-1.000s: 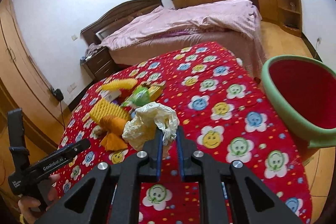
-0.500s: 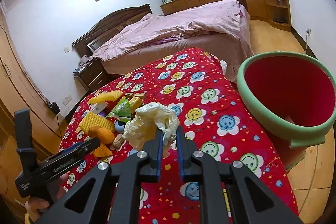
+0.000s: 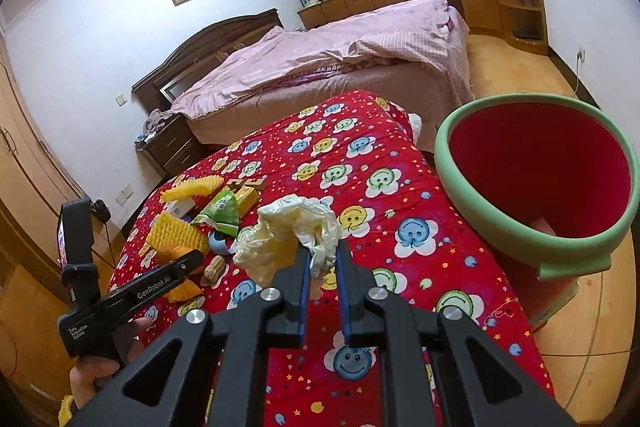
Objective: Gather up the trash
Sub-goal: 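Grasp the orange tied bag with the left tool while the right tool holds the paper, then carry the paper and orange bag over the bucket with both tools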
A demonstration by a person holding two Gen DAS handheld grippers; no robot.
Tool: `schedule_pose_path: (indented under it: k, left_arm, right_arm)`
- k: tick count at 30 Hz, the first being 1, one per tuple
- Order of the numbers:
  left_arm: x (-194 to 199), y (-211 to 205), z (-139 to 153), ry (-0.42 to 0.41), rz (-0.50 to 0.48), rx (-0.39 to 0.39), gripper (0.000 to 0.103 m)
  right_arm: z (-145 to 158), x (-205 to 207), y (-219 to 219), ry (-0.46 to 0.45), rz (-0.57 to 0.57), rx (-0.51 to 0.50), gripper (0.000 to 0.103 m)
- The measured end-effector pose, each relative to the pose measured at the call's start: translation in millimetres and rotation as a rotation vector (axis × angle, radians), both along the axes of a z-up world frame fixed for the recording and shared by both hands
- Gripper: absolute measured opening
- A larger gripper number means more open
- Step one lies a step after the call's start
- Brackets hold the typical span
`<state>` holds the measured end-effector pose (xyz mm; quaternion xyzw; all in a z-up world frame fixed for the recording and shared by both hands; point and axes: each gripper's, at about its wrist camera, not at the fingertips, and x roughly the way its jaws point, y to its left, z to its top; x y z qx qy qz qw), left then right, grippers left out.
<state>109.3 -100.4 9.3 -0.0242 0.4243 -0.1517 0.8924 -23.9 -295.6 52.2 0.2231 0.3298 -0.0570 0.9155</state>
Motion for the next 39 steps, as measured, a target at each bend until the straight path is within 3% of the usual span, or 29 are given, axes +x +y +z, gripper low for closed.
schedule_pose_path:
  k: [4,20,39]
  left_arm:
    - [-7,1,4,-0.013,-0.021,-0.013,0.042]
    - [-44,-6,52,-0.100,-0.099,-0.036,0.042]
    - [-51,-43,76,-0.135,-0.174,-0.052,0.042]
  right_arm:
    - [3,-5,-1,-0.016,-0.006,0.001,0.014]
    - [27,-26,1,-0.077,-0.036,-0.024,0.014]
    - [50,-51,-26,-0.120,-0.128,-0.055,0.014]
